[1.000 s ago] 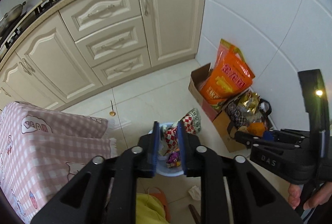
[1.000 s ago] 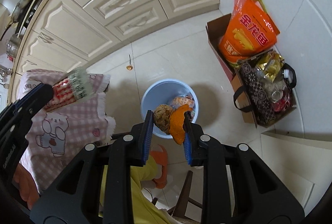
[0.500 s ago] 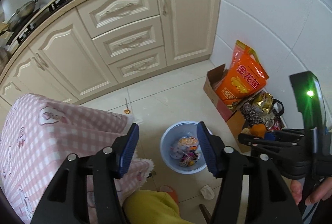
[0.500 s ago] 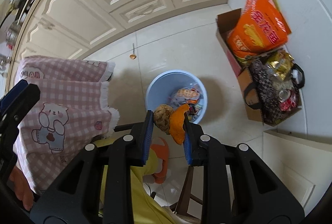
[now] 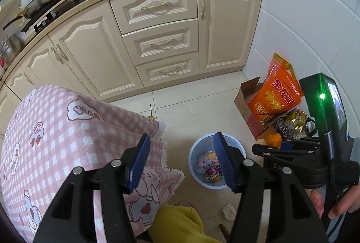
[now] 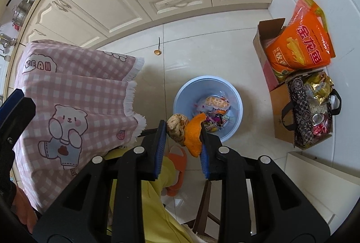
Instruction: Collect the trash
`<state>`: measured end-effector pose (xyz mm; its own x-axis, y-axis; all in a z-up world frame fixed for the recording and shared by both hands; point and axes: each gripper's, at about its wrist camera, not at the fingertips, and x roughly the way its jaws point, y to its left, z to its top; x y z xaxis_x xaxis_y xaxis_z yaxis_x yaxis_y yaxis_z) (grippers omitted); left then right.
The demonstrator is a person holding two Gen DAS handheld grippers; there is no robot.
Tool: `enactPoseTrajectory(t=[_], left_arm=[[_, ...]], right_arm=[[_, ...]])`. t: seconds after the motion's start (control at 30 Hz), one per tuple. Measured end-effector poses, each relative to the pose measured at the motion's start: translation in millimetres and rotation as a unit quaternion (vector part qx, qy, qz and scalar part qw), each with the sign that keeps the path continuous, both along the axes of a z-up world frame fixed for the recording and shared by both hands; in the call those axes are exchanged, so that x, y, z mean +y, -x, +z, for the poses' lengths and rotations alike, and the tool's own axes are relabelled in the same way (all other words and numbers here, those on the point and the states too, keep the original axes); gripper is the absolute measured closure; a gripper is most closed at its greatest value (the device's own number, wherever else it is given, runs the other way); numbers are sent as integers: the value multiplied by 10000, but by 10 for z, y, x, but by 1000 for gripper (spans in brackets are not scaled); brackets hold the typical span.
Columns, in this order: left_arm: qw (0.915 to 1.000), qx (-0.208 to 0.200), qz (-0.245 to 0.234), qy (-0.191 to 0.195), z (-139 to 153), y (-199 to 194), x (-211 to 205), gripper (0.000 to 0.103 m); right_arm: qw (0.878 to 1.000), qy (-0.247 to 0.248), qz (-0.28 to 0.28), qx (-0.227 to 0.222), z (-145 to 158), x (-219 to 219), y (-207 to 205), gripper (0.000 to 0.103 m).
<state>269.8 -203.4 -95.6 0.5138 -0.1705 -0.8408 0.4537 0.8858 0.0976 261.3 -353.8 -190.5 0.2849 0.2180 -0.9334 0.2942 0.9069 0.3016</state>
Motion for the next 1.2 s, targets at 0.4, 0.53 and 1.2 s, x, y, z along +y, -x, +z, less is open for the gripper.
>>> enactPoseTrajectory(t=[0.4,0.53,1.2], left_arm=[[9999,118,-21,45,-84,-35,17,45],[9999,114,-30,43,-86,-35,38,45],[10000,6,-65,38,-42,117,32,44]], right_arm=[[9995,52,-116,288,-69,0,-45,46],[9994,89,-189,283,-76,12,-65,35],[9994,240,-153,-202,293,105,277,34]])
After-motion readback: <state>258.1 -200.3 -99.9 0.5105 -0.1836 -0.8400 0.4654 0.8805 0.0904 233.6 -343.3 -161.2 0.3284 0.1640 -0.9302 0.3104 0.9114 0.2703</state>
